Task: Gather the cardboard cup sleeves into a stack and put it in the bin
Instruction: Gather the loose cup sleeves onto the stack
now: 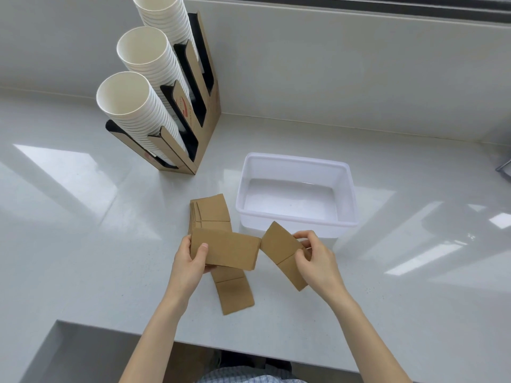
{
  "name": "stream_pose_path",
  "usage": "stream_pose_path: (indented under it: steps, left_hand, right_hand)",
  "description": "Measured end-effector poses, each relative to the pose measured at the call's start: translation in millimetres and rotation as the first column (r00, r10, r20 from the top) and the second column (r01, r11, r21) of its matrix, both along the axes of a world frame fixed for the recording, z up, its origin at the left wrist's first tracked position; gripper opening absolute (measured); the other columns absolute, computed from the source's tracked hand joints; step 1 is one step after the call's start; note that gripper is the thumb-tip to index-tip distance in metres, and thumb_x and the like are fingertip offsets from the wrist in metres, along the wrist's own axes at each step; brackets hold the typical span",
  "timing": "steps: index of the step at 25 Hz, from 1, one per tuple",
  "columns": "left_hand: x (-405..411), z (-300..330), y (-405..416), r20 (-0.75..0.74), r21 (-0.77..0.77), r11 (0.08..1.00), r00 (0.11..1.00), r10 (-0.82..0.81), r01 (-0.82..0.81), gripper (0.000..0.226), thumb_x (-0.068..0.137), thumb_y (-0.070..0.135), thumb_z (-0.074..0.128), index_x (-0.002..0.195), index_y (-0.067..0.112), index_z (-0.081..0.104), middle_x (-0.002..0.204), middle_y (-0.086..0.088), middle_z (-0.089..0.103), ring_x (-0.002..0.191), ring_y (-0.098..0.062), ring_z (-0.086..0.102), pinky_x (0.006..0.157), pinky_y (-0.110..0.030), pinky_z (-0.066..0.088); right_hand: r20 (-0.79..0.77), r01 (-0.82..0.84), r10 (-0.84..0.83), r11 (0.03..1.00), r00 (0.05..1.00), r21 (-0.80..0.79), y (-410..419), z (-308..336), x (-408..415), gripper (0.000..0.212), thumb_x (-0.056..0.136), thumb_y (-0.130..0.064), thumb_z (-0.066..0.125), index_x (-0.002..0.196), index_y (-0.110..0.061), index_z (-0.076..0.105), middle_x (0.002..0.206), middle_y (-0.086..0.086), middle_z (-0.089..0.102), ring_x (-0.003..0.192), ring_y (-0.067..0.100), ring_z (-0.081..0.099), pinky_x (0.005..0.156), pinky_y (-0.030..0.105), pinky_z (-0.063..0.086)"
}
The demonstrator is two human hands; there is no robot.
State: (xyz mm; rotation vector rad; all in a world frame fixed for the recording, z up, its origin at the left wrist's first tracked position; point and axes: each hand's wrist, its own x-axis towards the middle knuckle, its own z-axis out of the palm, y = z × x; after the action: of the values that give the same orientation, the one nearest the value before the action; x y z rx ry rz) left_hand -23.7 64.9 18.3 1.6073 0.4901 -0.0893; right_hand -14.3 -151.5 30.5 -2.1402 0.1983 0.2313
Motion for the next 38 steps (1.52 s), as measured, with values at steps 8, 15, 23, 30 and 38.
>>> stream_pose_path:
  steps: [8,15,23,30,38]
  left_hand:
    - [0,-1,1,-0.045,0.016,1.000,0.999,-0.010,0.010,0.030,0.093,0.013,0.038,0.123,0.011,0.042,0.113,-0.004,0.053,0.102,-0.022,0.054,0.058,-0.019,0.056]
    - [-2,0,-15,-0.052,-0.061,0.994,0.994,-0.093,0.090,0.024,0.095,0.016,0.033,0.114,0.016,0.047,0.100,0.003,0.058,0.090,-0.010,0.059,0.058,-0.017,0.057]
    - [-7,1,-18,-0.004,-0.057,0.992,0.994,-0.111,0.110,0.019,0.091,0.019,0.045,0.110,0.019,0.046,0.098,0.001,0.060,0.086,-0.012,0.062,0.055,-0.016,0.055]
    - [-10,0,3,0.012,0.015,1.000,1.000,0.007,-0.007,0.024,0.091,0.018,0.045,0.115,0.016,0.044,0.105,-0.002,0.057,0.093,-0.020,0.060,0.054,-0.013,0.055]
    - [-13,1,37,0.016,0.057,0.986,0.988,0.155,-0.156,0.030,0.092,0.016,0.042,0.121,0.008,0.042,0.110,-0.008,0.054,0.096,-0.025,0.057,0.066,-0.025,0.053]
  right_hand:
    - [0.025,-0.021,0.020,0.999,0.999,0.034,5,2,3,0.029,0.086,-0.008,0.041,0.107,-0.022,0.055,0.081,-0.011,0.056,0.072,0.014,0.053,0.058,0.020,0.041]
    - [0.091,-0.240,0.242,0.970,0.966,-0.030,35,0,6,0.030,0.088,-0.013,0.048,0.114,-0.022,0.059,0.096,-0.008,0.052,0.083,-0.003,0.047,0.068,0.000,0.036]
    - [0.121,-0.313,0.320,0.947,0.940,-0.070,57,2,9,0.031,0.088,-0.019,0.051,0.118,-0.019,0.055,0.100,-0.009,0.043,0.095,0.006,0.045,0.083,0.022,0.041]
    - [0.141,-0.251,0.254,0.967,0.957,-0.034,60,-5,4,0.037,0.092,-0.025,0.046,0.128,-0.018,0.045,0.112,-0.006,0.040,0.103,0.008,0.045,0.085,0.019,0.037]
    - [-0.197,-0.375,0.322,0.839,0.926,-0.393,81,-38,-18,0.083,0.083,-0.052,0.049,0.143,-0.010,0.012,0.137,0.012,0.033,0.126,0.028,0.032,0.103,0.038,0.030]
